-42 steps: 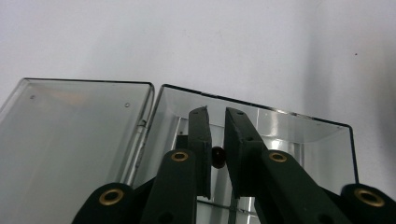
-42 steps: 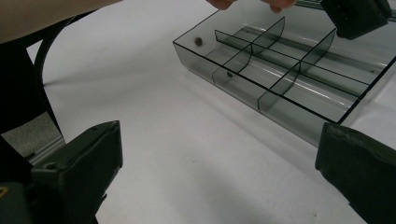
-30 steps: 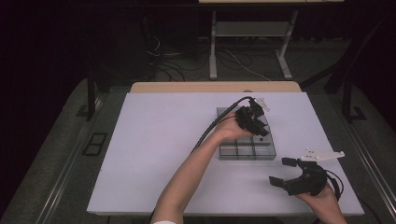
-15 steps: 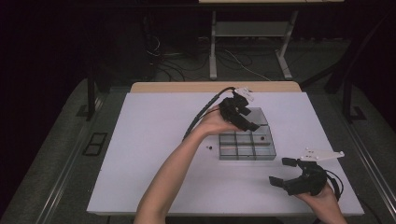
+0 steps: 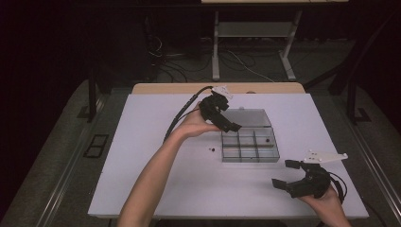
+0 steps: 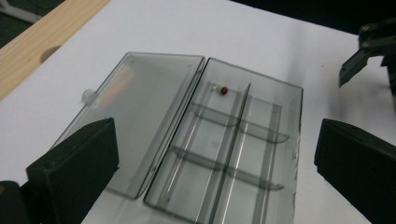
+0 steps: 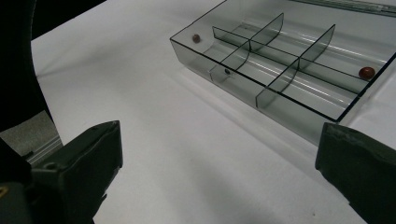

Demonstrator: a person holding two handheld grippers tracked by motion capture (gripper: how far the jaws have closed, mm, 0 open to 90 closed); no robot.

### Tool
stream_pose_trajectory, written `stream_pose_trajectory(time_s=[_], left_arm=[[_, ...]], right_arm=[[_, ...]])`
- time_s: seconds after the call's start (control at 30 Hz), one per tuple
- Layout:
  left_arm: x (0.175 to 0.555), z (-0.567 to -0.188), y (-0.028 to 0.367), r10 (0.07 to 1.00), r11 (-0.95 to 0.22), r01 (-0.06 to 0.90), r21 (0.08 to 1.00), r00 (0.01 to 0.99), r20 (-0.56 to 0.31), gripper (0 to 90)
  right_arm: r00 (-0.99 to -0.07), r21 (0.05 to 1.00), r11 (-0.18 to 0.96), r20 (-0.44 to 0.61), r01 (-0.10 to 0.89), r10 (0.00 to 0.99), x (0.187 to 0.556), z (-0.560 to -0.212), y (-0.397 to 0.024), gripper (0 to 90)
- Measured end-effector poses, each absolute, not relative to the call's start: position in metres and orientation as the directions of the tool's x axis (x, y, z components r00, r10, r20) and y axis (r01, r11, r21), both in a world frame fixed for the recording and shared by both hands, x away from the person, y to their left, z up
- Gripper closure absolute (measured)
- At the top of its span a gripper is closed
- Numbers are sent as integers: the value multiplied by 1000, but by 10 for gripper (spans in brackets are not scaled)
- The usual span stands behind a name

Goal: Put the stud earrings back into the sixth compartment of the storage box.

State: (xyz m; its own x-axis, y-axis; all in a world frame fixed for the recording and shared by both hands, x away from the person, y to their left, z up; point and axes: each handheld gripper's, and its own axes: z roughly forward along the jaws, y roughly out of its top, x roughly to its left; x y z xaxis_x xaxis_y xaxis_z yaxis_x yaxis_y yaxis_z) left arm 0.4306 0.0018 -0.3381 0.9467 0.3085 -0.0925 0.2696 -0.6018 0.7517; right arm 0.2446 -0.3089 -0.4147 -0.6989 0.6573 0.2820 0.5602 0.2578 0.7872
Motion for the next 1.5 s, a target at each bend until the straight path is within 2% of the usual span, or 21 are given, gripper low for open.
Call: stream_pose_trajectory(time_s=[0.5, 0.97, 1.5], left_arm=[[433, -369, 35, 374, -641, 332, 693, 922, -96, 0], [433, -402, 42, 361, -687, 351, 636, 925, -121, 0], [423, -420, 45, 289, -735, 317, 600, 946, -145, 143]], right_arm=[[-697, 784, 262, 279, 563, 661, 246, -416, -308, 8], [-695, 779, 265, 282, 568, 661, 245, -416, -307, 8], [-696, 779, 268, 280, 567, 661, 246, -416, -306, 8]])
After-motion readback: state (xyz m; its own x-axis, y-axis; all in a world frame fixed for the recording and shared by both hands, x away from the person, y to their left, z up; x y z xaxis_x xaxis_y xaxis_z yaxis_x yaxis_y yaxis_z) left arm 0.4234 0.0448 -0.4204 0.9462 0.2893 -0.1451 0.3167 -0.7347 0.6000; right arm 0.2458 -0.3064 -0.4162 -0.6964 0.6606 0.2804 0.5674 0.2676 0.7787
